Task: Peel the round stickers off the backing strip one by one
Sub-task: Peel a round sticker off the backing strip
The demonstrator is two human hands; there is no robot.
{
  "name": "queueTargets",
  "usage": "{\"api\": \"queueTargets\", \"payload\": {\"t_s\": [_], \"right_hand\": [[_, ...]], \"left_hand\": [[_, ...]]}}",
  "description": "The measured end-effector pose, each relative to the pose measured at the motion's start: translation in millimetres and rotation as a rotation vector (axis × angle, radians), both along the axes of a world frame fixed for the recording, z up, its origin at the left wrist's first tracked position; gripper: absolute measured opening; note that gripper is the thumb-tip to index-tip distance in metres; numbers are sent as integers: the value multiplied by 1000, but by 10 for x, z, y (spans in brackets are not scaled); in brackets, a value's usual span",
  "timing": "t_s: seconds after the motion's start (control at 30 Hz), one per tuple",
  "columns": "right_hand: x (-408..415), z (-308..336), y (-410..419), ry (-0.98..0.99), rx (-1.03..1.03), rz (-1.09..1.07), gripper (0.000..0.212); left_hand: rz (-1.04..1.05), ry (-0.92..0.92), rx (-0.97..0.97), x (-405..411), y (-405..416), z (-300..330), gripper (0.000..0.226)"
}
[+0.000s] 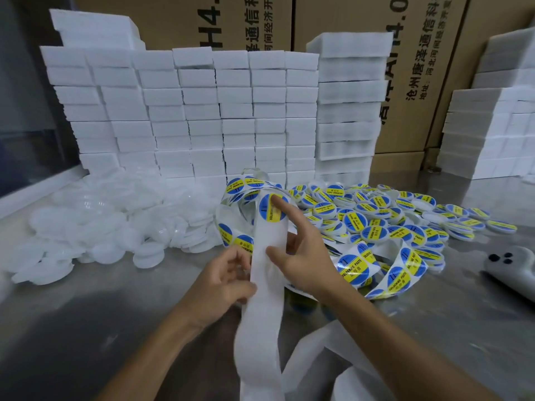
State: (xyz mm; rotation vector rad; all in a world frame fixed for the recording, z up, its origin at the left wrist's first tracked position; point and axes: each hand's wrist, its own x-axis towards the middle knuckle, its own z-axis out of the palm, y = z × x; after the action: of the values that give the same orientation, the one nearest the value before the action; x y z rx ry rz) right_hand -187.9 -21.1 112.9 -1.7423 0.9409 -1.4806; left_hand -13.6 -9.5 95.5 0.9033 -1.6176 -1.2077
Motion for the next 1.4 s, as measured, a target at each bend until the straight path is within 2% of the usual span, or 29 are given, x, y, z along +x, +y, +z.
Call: {"api": "queueTargets", "payload": {"t_s": [0.1, 0.2, 0.27, 0.47, 0.6, 0.83, 1.0, 1.07, 1.2, 1.3, 1.4], "right_hand": [[55, -60, 20, 145, -133, 8, 83], [99, -104, 21, 252, -239, 5, 74], [110, -131, 15, 333, -300, -23, 70], [84, -175, 16, 469, -395, -245, 33], [53, -149, 1, 484, -461, -294, 18], [62, -143, 32, 522, -426, -310, 16], [52, -142, -3, 500, -388, -274, 12], [62, -160, -9, 418, -312, -281, 11], [123, -147, -19, 56, 29, -230, 12], [171, -105, -13, -161, 210, -144, 15], [177, -72, -4, -205, 262, -177, 16]], "left_hand": [[114, 63, 15, 11, -22, 22, 36], [176, 71, 9, 0, -50, 17, 20], [233, 85, -9, -3, -66, -4, 18], [325, 34, -52, 5, -69, -39, 18], [314, 44, -56, -38, -77, -47, 18], [284, 52, -116, -47, -91, -56, 24], [260, 35, -165, -48, -92, -60, 17], [290, -32, -203, -30, -115, -85, 17], [349, -211, -240, 65, -178, -149, 26], [407, -304, -224, 108, -211, -218, 27], [483, -397, -238, 121, -227, -281, 25]]}}
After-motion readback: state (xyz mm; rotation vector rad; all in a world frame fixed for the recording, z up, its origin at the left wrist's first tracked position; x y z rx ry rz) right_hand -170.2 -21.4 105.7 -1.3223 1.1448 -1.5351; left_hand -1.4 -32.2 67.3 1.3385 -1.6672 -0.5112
